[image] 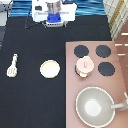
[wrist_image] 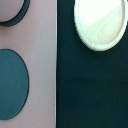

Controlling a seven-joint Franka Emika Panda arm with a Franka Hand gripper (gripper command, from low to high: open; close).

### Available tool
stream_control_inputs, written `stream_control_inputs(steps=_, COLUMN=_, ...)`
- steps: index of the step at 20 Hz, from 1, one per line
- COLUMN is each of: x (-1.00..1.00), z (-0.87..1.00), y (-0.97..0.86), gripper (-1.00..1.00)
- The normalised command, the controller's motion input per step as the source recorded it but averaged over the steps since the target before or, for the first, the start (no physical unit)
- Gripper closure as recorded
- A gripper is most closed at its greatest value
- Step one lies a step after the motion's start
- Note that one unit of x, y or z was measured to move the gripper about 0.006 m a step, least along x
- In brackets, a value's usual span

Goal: Take the lid off the pot, put the pot on the plate, and use the tool to push the pot to the front of the table.

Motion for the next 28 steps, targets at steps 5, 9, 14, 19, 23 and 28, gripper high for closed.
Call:
stream_control_inputs(steps=5, x=0.48, z=0.37, y=0.36, gripper=-1.0)
stream_control_inputs(steps=9, x=0.74, z=0.63, y=0.53, gripper=-1.0)
stream_control_inputs(steps=14, x=0.82, z=0.71, y=0.5, gripper=-1.0)
stream_control_inputs(steps=19, x=0.93, z=0.73, y=0.47, gripper=-1.0)
stream_control_inputs(steps=23, x=1.0, z=0.58, y=0.44, gripper=-1.0)
stream_control_inputs(steps=28, x=1.0, z=0.41, y=0.5, gripper=-1.0)
